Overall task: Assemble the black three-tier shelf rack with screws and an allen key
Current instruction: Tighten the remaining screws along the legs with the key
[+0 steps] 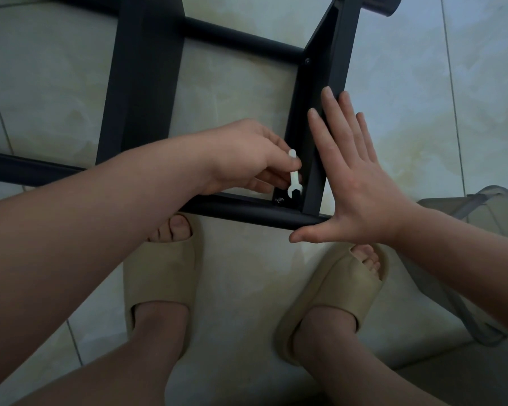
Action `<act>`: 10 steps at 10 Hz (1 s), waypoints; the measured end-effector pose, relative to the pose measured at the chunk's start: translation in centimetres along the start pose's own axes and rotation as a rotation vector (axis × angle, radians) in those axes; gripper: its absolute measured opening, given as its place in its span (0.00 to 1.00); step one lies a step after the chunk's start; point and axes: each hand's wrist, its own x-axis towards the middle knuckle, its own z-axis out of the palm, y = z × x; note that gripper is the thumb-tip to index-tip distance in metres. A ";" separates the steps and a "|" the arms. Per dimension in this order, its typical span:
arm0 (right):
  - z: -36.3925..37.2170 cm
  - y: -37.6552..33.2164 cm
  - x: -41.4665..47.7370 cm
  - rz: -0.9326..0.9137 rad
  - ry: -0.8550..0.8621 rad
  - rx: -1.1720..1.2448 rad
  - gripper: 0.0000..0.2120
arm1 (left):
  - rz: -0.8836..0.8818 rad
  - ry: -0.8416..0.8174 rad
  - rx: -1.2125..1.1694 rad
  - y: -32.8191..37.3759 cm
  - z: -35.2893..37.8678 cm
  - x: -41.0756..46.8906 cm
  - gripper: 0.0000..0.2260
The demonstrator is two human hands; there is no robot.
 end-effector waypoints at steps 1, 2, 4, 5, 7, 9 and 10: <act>0.0 0.0 -0.1 0.001 0.000 -0.001 0.65 | -0.031 0.083 0.004 -0.3 0.3 0.4 0.02; 0.0 0.0 -0.1 0.001 -0.001 -0.001 0.65 | -0.029 0.148 0.031 -0.3 0.3 0.5 0.02; 0.0 0.0 -0.1 -0.003 0.003 -0.011 0.64 | -0.048 0.173 0.039 -0.2 0.4 0.4 0.03; 0.0 0.0 -0.1 -0.003 0.005 -0.011 0.64 | -0.059 0.175 0.033 -0.2 0.4 0.3 0.04; 0.0 0.0 -0.1 -0.006 0.008 -0.010 0.64 | -0.040 0.190 0.015 0.1 0.4 0.4 0.04; 0.1 0.0 -0.1 -0.004 0.009 -0.009 0.65 | -0.016 0.166 0.018 0.1 0.6 0.2 0.04; 0.1 0.0 0.0 -0.004 0.007 -0.011 0.65 | -0.007 0.171 0.046 0.3 0.6 0.2 0.03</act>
